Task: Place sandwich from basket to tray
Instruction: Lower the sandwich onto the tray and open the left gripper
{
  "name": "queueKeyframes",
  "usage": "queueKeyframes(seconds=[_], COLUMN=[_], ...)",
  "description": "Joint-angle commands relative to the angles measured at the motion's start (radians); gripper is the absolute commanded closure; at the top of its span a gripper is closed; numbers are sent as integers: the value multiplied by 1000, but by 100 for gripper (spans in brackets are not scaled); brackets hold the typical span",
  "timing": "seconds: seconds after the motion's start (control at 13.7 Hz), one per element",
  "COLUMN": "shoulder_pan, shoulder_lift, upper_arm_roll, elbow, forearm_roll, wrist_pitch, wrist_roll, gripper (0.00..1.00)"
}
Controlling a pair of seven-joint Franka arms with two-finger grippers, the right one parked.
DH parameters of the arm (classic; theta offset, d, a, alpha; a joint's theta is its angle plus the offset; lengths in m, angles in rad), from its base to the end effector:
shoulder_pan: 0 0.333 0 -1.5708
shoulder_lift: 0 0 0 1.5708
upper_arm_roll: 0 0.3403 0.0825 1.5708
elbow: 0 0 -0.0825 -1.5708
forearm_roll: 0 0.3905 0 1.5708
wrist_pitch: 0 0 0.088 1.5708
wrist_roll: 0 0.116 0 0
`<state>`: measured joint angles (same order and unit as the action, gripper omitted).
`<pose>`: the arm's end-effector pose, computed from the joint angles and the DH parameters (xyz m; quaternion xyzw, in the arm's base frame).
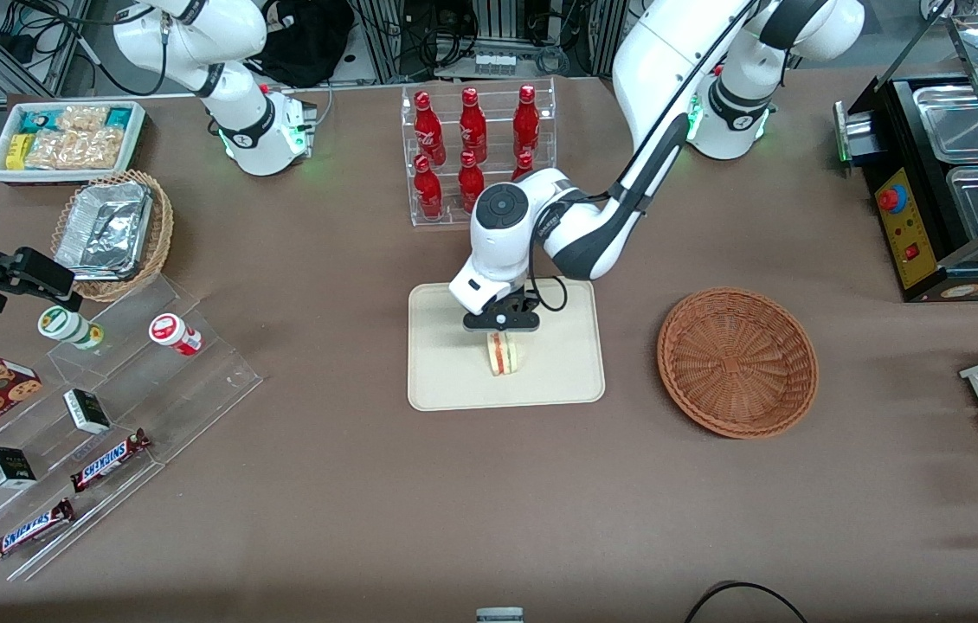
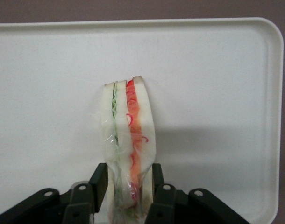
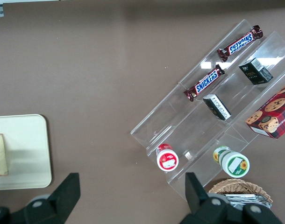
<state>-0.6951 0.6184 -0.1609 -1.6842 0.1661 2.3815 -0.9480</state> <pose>0.4762 -0.5234 0.2588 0.9989 0.0050 0.0387 0.0265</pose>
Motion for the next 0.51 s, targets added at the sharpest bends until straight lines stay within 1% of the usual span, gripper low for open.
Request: queueKeyframes(seconds=[0.0,0.15,0.22,0.44], shoulder_pan=[-7,21,43,118], shoulder_lift=[-69,-133,-173,-311], upper_arm_roll=[17,18,18,17], elbow=[0,-11,-11,-11], forearm_roll=[-5,-5,-2,-5], wrist_pitch=[-8,-22,-65,-282], wrist_roll=[-37,-121,-155,-156], gripper=[0,0,0,0])
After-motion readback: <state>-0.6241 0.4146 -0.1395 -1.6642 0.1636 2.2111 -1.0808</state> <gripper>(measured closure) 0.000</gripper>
